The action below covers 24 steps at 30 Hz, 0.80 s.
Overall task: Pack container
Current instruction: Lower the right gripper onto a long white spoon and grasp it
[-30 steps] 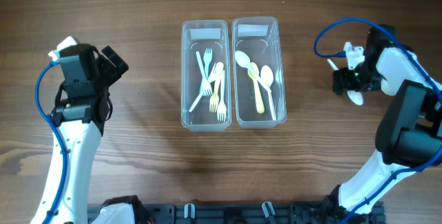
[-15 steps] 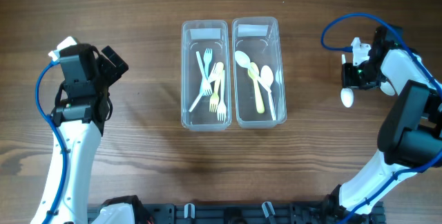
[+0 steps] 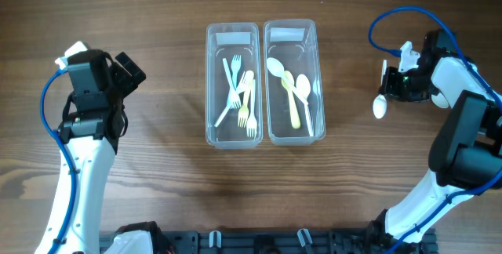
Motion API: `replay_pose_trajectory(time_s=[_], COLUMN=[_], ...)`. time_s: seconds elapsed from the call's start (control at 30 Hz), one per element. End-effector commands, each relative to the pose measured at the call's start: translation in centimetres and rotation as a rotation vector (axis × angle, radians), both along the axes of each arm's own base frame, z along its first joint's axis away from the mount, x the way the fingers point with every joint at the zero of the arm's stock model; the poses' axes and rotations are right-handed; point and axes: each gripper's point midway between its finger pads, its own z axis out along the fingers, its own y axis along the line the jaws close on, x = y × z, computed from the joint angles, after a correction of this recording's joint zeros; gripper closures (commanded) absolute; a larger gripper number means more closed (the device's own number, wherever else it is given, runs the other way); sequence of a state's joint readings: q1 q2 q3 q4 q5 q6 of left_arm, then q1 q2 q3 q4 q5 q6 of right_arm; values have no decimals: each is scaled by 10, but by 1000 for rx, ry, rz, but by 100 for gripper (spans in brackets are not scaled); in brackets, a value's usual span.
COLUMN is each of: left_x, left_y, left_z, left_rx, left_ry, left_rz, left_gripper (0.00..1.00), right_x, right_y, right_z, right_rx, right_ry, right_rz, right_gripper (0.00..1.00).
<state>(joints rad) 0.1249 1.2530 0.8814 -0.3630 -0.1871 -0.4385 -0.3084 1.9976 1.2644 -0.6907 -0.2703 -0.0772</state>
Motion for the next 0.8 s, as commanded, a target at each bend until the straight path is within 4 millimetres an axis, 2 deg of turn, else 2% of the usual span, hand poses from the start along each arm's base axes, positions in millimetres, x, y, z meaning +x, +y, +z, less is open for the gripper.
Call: replay_pose_trajectory(time_s=[0.0, 0.13, 0.3, 0.63, 0.77], left_x=[-1, -1, -1, -1, -1], left_y=[4, 4, 4, 4, 4], left_z=[3, 3, 3, 3, 3], left_rx=[20, 21, 20, 20, 20], left_ry=[-4, -3, -4, -4, -4], left_rz=[3, 3, 3, 3, 3], left_gripper=[0, 0, 0, 0, 0], right_x=[-12, -9, -3, 7, 6], right_y=[12, 11, 16, 31, 46], right_z=[-18, -8, 15, 82, 107], right_rx=[47, 40, 61, 127, 160], right_ry=[61, 36, -24, -186, -242], right_rz=[-17, -16, -10, 1, 35], right_gripper=[96, 96, 96, 96, 96])
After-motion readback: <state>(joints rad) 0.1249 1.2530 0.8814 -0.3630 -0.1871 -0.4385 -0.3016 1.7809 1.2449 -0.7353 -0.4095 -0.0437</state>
